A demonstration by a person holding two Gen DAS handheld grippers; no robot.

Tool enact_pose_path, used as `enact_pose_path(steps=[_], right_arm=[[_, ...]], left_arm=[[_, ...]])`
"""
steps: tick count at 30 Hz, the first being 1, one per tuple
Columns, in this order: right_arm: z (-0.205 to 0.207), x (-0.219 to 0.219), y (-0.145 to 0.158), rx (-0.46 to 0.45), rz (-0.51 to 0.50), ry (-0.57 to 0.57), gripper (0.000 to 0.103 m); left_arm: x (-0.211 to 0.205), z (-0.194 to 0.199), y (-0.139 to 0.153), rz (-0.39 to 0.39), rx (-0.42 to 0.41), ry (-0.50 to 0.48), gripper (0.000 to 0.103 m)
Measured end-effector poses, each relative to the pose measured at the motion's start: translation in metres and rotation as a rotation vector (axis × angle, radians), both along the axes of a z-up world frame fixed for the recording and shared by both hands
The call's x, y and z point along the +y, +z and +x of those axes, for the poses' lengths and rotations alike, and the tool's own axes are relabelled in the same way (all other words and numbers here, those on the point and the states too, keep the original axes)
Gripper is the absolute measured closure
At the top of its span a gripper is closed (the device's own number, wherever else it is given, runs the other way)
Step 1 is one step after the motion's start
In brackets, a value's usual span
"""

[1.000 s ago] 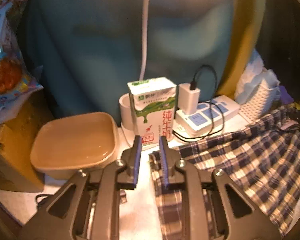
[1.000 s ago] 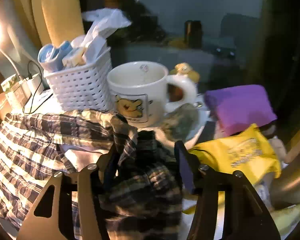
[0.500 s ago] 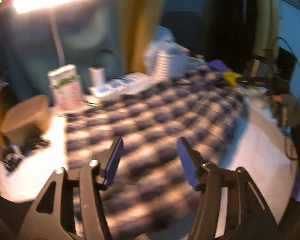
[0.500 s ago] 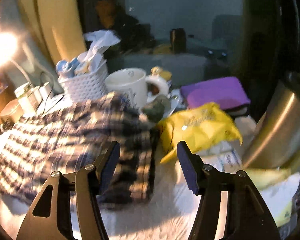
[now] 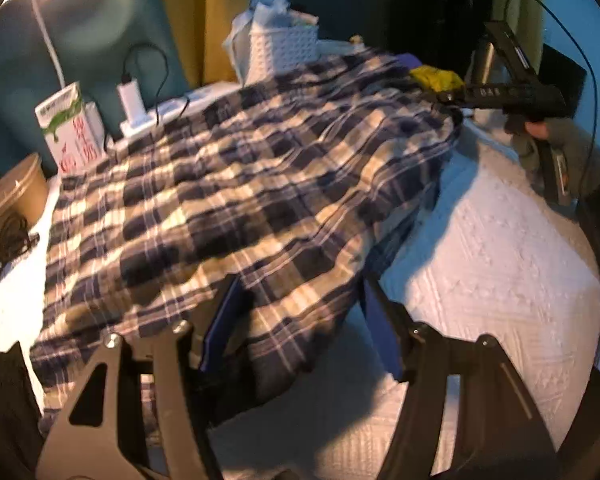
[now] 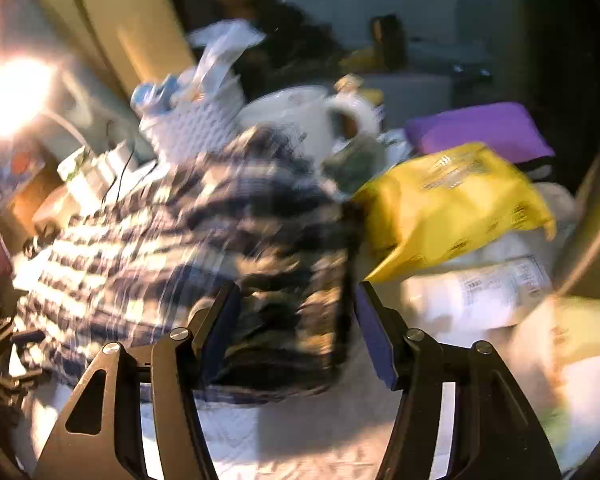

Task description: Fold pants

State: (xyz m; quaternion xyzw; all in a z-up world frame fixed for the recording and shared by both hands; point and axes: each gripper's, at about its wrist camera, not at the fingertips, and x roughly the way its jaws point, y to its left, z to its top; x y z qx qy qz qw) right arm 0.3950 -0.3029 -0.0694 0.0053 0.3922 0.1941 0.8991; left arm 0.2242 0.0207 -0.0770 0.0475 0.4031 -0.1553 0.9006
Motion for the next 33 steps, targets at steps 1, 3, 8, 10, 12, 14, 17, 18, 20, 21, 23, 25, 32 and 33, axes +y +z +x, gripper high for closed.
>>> enact_pose_path(steps=[1, 3, 8, 10, 12, 14, 17, 18, 20, 21, 23, 25, 32, 33], right_arm=[[-0.002, 0.004, -0.003, -0.004, -0.006, 0.01, 0.066], [-0.008, 0.011, -0.004, -0.018, -0.037, 0.03, 0.088], [-0.039, 0.023, 0.009, -0.122, -0.192, 0.066, 0.092], [-0.053, 0.022, 0.006, -0.131, -0.251, 0.071, 0.092], [-0.064, 0.02, 0.0, -0.125, -0.284, 0.065, 0.092], [-0.074, 0.014, -0.005, -0.111, -0.285, 0.055, 0.092], [-0.087, 0.008, -0.004, -0.108, -0.285, 0.044, 0.092], [-0.091, 0.008, -0.004, -0.107, -0.293, 0.046, 0.092], [-0.095, 0.007, -0.005, -0.104, -0.298, 0.041, 0.092], [-0.096, 0.005, -0.005, -0.096, -0.291, 0.038, 0.092], [-0.097, 0.002, -0.003, -0.087, -0.283, 0.03, 0.092], [-0.099, 0.0, -0.002, -0.079, -0.281, 0.021, 0.092], [-0.119, -0.004, 0.029, -0.192, -0.261, -0.159, 0.066], [-0.123, 0.0, 0.034, -0.22, -0.253, -0.166, 0.058]], left_arm=[[0.0, 0.001, -0.001, 0.0, 0.006, 0.001, 0.041], [-0.001, 0.003, -0.004, 0.007, 0.018, 0.001, 0.041], [-0.003, 0.004, -0.009, 0.011, 0.055, -0.008, 0.041], [-0.005, 0.001, -0.01, 0.021, 0.059, -0.017, 0.041], [-0.004, -0.004, -0.01, 0.012, 0.063, -0.022, 0.041], [-0.001, -0.011, -0.01, -0.006, 0.066, -0.025, 0.041], [0.001, -0.022, -0.009, -0.024, 0.072, -0.035, 0.041], [0.001, -0.025, -0.008, -0.022, 0.07, -0.039, 0.041], [0.004, -0.03, -0.005, -0.029, 0.073, -0.041, 0.041], [0.004, -0.032, -0.003, -0.041, 0.076, -0.039, 0.041], [0.01, -0.036, 0.002, -0.083, 0.084, -0.036, 0.041], [0.014, -0.04, 0.011, -0.115, 0.07, -0.04, 0.041], [0.03, -0.02, 0.022, -0.13, -0.018, 0.068, 0.041], [0.031, -0.016, 0.02, -0.115, -0.026, 0.094, 0.041]])
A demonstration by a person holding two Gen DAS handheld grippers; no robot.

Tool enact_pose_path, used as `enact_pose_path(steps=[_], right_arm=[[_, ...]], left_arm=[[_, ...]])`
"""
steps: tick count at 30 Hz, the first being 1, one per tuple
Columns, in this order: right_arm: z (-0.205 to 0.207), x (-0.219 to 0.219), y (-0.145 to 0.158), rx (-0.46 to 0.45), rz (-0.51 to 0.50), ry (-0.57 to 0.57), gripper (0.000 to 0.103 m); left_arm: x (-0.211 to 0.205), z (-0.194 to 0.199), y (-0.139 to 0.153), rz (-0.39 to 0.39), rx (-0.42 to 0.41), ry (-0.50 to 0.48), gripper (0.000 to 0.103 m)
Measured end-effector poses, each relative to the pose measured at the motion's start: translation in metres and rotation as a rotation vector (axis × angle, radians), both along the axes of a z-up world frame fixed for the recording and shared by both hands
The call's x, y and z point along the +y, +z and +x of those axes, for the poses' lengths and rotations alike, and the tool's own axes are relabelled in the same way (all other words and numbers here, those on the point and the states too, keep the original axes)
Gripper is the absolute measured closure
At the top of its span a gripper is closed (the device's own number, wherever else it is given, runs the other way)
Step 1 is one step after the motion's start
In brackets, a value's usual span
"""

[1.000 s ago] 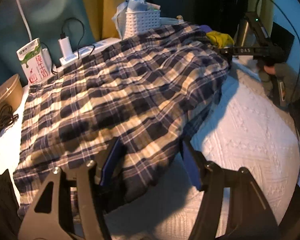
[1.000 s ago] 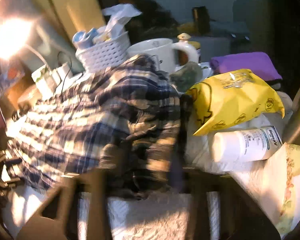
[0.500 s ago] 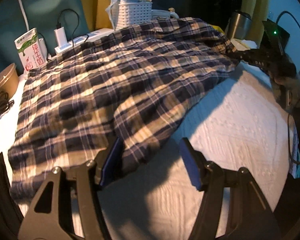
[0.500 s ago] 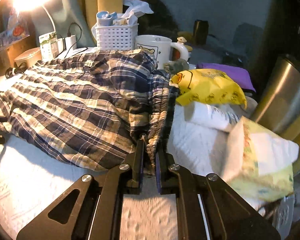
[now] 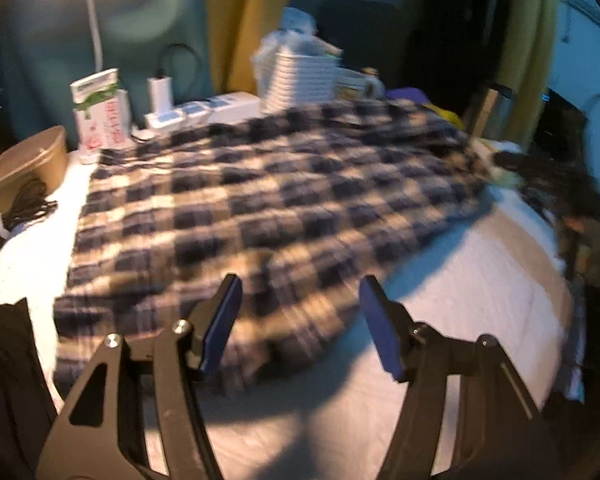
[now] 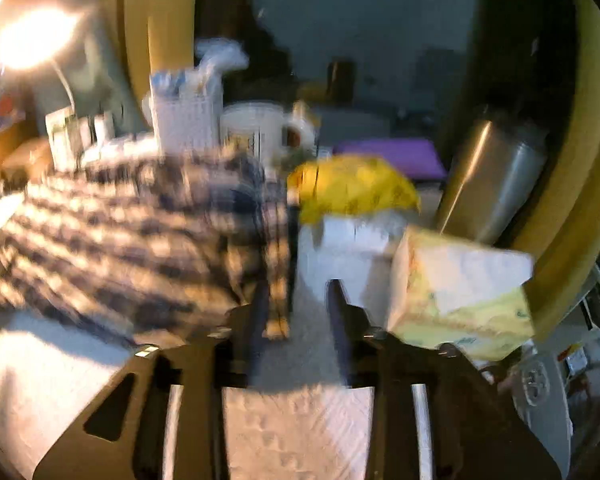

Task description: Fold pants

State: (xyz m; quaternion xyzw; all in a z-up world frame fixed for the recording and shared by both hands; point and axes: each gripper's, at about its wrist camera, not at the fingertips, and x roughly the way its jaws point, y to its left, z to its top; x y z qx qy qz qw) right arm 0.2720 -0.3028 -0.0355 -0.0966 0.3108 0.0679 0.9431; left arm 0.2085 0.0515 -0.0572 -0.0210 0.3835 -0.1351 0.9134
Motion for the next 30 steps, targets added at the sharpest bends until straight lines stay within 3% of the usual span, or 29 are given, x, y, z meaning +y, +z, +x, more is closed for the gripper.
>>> enact_pose_path(steps=[3, 6, 9, 14, 18, 25, 30], right_arm=[[-0.009, 0.034, 0.009, -0.06, -0.022, 0.067, 0.047], [-0.005, 0.08, -0.007, 0.016, -0.045, 0.234, 0.047], [0.0, 0.124, -0.029, 0.098, -0.049, 0.365, 0.047], [0.008, 0.173, -0.061, 0.229, -0.1, 0.485, 0.047], [0.001, 0.173, -0.064, 0.243, -0.123, 0.507, 0.047], [-0.013, 0.162, -0.057, 0.253, -0.101, 0.501, 0.047], [-0.012, 0.169, -0.044, 0.212, -0.04, 0.516, 0.047]], left_arm=[[0.003, 0.01, -0.013, 0.023, 0.037, 0.028, 0.041], [0.003, 0.011, -0.03, 0.061, 0.1, 0.033, 0.041], [0.008, 0.002, -0.031, 0.06, 0.109, 0.036, 0.041], [0.016, -0.02, -0.029, 0.068, 0.109, 0.04, 0.041], [0.028, -0.034, -0.019, 0.064, 0.121, 0.047, 0.041], [0.06, -0.026, 0.008, 0.074, -0.04, 0.143, 0.041], [0.075, 0.002, -0.016, 0.093, 0.066, 0.146, 0.041]])
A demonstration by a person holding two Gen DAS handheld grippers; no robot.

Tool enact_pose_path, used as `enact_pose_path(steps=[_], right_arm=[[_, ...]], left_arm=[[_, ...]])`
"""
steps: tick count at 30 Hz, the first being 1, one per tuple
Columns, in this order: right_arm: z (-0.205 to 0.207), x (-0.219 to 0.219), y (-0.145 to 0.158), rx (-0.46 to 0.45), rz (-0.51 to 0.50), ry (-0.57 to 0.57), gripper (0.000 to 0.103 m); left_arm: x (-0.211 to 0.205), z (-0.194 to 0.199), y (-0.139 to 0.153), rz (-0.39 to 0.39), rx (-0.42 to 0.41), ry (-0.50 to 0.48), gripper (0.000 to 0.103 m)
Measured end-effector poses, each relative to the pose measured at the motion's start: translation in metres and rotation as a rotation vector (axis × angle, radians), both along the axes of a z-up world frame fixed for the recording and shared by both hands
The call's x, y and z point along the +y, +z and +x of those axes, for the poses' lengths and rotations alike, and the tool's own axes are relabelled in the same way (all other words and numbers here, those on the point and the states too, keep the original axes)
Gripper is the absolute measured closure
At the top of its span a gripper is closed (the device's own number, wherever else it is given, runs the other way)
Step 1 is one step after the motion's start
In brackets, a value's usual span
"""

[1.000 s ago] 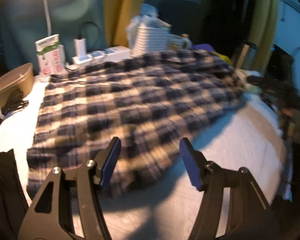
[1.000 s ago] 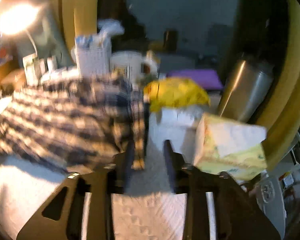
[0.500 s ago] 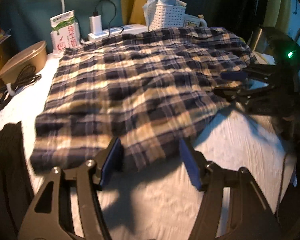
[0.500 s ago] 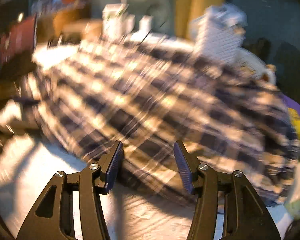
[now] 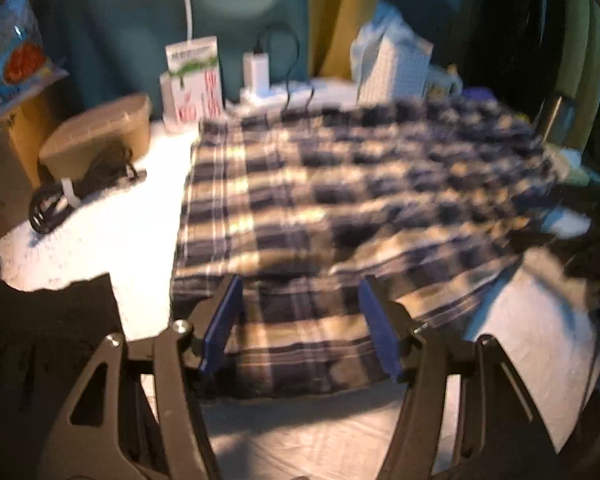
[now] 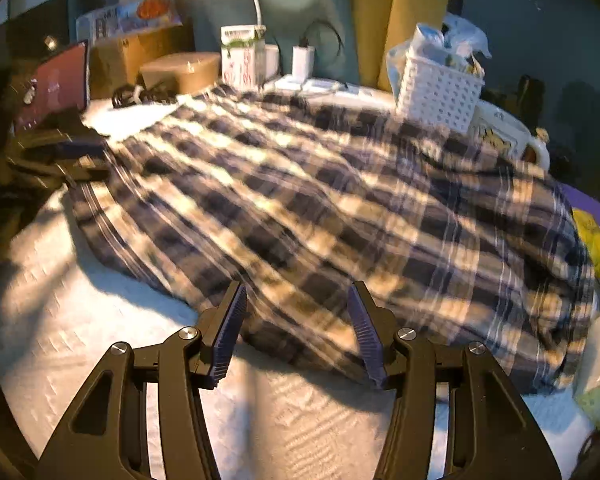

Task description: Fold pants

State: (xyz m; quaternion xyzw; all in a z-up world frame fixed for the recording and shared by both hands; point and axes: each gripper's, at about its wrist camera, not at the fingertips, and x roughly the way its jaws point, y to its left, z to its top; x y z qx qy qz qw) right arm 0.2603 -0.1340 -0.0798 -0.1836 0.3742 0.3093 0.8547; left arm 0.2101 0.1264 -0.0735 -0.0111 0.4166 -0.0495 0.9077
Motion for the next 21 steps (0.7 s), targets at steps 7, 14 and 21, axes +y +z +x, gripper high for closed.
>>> enact_pose_path(steps=[7, 14, 21], right_arm=[[0.05, 0.014, -0.011, 0.091, 0.054, -0.088, 0.047], [0.076, 0.01, 0.004, 0.103, 0.112, -0.182, 0.047], [0.107, -0.024, 0.03, 0.039, 0.081, -0.276, 0.047]], left_arm=[[0.023, -0.006, -0.012, 0.033, 0.057, 0.059, 0.041], [0.027, 0.019, 0.039, 0.069, -0.048, 0.038, 0.041], [-0.011, 0.11, 0.034, 0.038, -0.034, -0.12, 0.041]])
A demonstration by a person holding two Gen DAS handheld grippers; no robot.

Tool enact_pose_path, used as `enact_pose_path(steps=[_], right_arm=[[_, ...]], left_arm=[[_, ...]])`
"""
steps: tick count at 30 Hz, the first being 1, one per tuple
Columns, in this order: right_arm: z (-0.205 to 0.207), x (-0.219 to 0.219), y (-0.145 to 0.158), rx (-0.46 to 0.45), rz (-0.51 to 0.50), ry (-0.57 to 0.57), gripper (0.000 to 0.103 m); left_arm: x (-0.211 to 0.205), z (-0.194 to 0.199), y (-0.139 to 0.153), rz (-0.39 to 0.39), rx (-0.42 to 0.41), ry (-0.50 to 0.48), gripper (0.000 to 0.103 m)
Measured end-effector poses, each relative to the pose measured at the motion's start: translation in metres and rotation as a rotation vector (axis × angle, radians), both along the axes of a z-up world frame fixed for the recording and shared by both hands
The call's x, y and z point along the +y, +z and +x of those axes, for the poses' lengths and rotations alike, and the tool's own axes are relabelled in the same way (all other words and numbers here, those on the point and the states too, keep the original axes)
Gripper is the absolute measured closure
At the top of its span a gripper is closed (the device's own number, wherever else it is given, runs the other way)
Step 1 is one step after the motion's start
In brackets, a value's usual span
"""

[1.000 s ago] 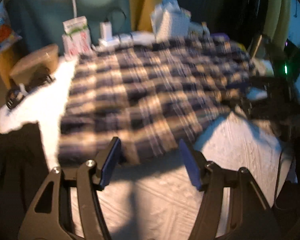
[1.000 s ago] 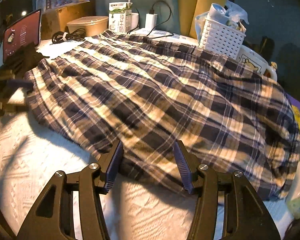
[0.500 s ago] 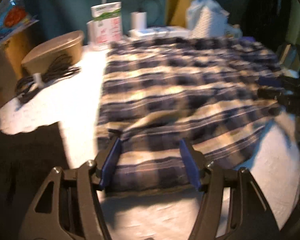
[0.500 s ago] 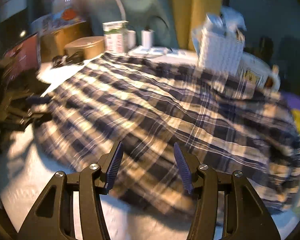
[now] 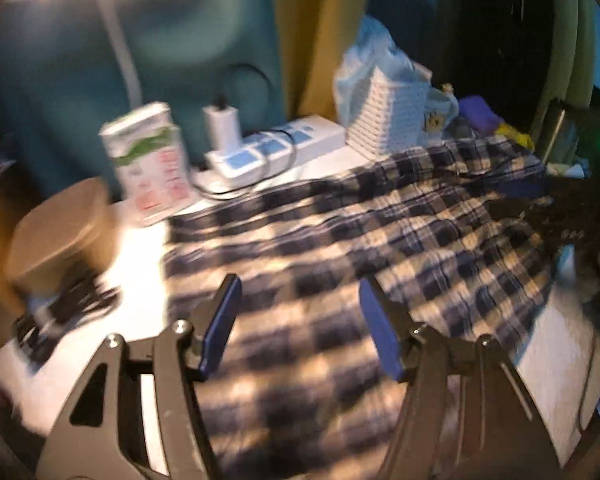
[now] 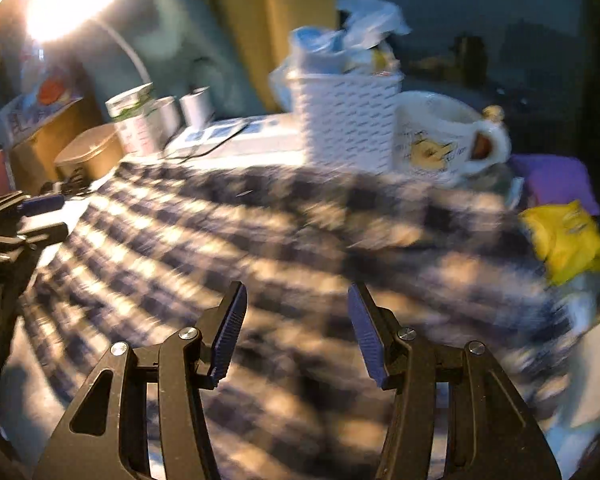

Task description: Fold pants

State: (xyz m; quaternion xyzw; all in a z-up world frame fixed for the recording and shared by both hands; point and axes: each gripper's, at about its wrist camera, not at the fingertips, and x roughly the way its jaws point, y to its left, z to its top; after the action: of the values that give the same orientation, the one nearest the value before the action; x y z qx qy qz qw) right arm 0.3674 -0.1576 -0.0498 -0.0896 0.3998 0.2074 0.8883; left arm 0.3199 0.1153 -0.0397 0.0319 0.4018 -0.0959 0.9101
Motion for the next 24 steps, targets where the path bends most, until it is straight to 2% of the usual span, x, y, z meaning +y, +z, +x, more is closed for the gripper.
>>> enact_pose_path(steps=[2, 5, 7, 10, 12, 16, 18, 20, 21, 22, 24], right_arm=[[0.012, -0.006, 0.002, -0.023, -0.052, -0.02, 0.048], [0.04, -0.014, -0.006, 0.025, -0.085, -0.038, 0.05], [0.056, -0.013, -0.014, 0.06, -0.109, -0.037, 0.051], [0.078, -0.002, -0.034, 0.126, -0.16, -0.019, 0.051], [0.088, 0.003, -0.035, 0.117, -0.169, -0.016, 0.051], [0.103, 0.004, -0.026, 0.157, -0.153, -0.038, 0.051], [0.097, 0.004, -0.012, 0.13, -0.116, -0.07, 0.051], [0.082, 0.015, 0.003, 0.07, -0.078, -0.029, 0.051], [0.074, 0.025, 0.008, 0.038, -0.063, 0.002, 0.055], [0.071, 0.035, 0.01, 0.025, -0.061, 0.024, 0.064], [0.073, 0.058, 0.007, 0.033, -0.065, 0.068, 0.075]], left_arm=[[-0.008, 0.025, -0.015, 0.022, 0.028, -0.008, 0.041], [-0.007, 0.051, -0.042, 0.065, 0.088, 0.028, 0.041], [0.002, 0.053, -0.053, 0.019, 0.104, 0.043, 0.041], [0.011, 0.048, -0.052, 0.018, 0.099, 0.054, 0.041], [0.015, 0.047, -0.054, 0.007, 0.099, 0.059, 0.041], [0.021, 0.046, -0.053, -0.009, 0.103, 0.073, 0.041], [0.025, 0.044, -0.048, -0.009, 0.1, 0.092, 0.041], [0.029, 0.047, -0.038, -0.016, 0.083, 0.097, 0.041], [0.03, 0.049, -0.032, -0.013, 0.071, 0.102, 0.041], [0.03, 0.051, -0.027, -0.01, 0.063, 0.107, 0.041], [0.028, 0.058, -0.021, -0.007, 0.055, 0.113, 0.041]])
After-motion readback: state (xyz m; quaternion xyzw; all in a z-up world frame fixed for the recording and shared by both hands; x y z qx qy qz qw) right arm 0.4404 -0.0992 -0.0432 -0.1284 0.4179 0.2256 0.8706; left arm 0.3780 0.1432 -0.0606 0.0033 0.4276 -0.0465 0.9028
